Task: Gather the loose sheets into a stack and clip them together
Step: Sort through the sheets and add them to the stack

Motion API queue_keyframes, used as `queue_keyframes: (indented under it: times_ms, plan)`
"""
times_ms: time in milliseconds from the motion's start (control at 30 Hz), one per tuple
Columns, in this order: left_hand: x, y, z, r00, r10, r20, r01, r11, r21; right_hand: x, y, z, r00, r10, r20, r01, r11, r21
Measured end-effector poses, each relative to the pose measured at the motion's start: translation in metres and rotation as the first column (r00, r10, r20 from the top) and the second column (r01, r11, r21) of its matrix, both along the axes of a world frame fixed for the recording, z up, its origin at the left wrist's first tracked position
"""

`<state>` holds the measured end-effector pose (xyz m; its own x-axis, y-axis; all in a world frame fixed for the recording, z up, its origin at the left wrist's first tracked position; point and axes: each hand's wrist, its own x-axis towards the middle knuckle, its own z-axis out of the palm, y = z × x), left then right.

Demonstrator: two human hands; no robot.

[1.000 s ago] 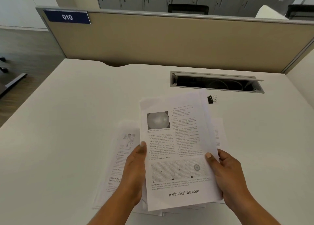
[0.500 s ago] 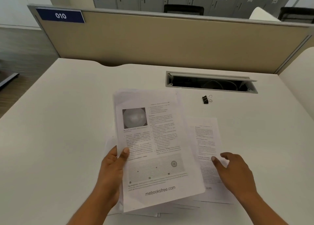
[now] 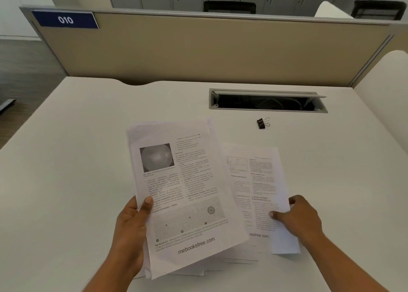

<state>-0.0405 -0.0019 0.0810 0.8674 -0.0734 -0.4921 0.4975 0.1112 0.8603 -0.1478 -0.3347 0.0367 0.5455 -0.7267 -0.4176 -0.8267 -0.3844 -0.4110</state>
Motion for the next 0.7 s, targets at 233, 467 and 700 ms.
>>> queue_keyframes:
  times_ms: [233,467,700]
  plan:
    - [0.002,0.007,0.0,0.999,0.031,0.016,-0.032,0.999,0.015,-0.011,-0.014,0.001,0.983,-0.078,0.169,0.076,0.997,0.017]
    - [0.004,0.008,0.0,0.999,0.034,0.034,-0.035,0.999,0.023,-0.026,-0.032,0.001,0.97,-0.053,0.239,0.066,0.997,-0.047]
    - [0.001,0.003,-0.002,0.999,0.025,0.032,-0.026,0.999,0.037,-0.035,-0.038,0.004,0.954,-0.063,0.294,0.141,0.957,-0.254]
